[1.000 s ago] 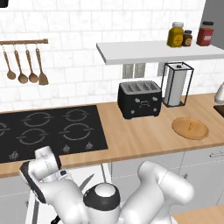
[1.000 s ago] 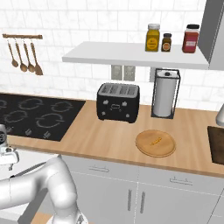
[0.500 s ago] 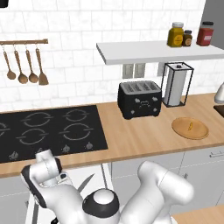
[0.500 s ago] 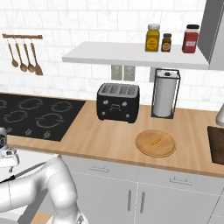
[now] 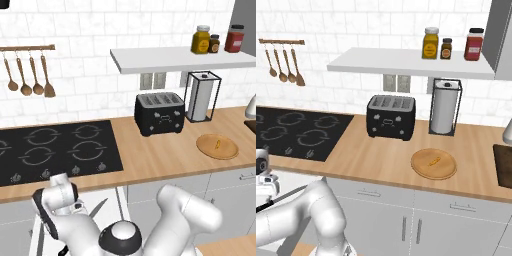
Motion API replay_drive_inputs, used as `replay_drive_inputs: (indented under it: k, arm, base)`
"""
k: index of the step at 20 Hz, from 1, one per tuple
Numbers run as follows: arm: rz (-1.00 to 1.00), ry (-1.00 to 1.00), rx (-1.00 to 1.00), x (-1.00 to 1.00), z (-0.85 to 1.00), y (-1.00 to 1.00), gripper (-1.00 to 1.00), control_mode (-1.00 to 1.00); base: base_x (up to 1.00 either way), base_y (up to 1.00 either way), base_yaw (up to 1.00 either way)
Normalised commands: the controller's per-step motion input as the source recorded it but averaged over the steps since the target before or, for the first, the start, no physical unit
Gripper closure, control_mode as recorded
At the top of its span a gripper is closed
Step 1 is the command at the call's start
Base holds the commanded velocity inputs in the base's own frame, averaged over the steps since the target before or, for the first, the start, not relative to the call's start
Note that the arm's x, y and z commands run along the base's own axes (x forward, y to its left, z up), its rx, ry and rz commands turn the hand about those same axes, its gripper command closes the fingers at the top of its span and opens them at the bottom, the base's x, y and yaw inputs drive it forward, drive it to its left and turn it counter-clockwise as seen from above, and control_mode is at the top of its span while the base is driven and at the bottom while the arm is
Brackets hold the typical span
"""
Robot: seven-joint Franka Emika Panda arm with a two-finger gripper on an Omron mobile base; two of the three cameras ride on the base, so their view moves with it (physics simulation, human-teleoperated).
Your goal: Pick up the knife from the drawer and place it on the cutting board. Then place the meat from the plate to the cutting board.
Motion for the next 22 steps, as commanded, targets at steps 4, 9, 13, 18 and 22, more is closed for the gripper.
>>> replay_drive_inputs:
  k: [4, 9, 13, 18, 22]
  arm:
    - [-0.14, 0.00, 0.00, -0.01, 0.01, -0.30, -1.00, -1.00]
    - [-0.10, -0.06, 0.00, 0.00, -0.12, -0.07, -1.00, -1.00]
    - [-0.01, -0.25, 0.00, 0.00, -0.09, 0.00, -1.00, -1.00]
    - [-0.01, -0.19, 0.00, 0.00, -0.11, 0.00, -1.00, -1.00]
    - [-0.04, -0.03, 0.00, -0.03, -0.16, 0.00, -1.00, -1.00]
  base:
    - [0.00, 0.00, 0.00]
    - [0.00, 0.00, 0.00]
    - [0.00, 0.00, 0.00]
    - [0.00, 0.00, 0.00]
    - [0.00, 0.00, 0.00]
